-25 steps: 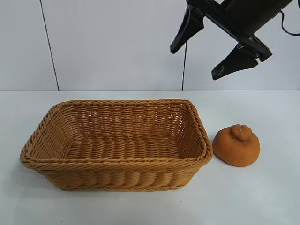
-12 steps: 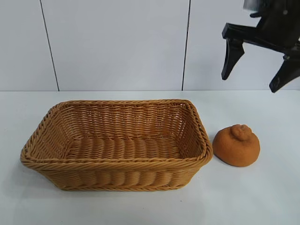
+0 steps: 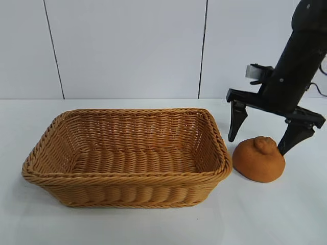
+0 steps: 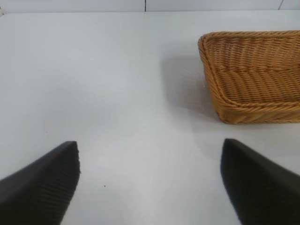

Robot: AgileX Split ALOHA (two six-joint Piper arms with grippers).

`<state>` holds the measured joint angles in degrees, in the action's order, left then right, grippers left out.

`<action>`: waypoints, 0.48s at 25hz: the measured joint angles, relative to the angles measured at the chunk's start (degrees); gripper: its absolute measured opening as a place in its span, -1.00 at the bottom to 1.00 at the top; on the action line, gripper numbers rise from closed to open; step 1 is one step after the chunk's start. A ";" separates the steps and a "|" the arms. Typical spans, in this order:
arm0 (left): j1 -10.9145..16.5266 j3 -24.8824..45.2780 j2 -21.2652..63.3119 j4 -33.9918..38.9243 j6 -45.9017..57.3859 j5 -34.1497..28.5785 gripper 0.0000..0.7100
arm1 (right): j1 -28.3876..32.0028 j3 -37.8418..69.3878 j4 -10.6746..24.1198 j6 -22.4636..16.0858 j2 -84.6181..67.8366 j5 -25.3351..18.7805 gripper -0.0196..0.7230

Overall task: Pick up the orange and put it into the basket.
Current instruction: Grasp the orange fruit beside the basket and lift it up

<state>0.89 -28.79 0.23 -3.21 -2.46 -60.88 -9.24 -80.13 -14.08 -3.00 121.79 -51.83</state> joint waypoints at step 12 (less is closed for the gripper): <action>0.00 0.00 0.00 0.00 0.00 0.00 0.65 | 0.00 0.00 3.52 0.05 -3.86 -0.21 -0.83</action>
<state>0.89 -28.79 0.23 -3.21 -2.46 -60.88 -9.24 -80.13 -10.56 -2.96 117.93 -52.04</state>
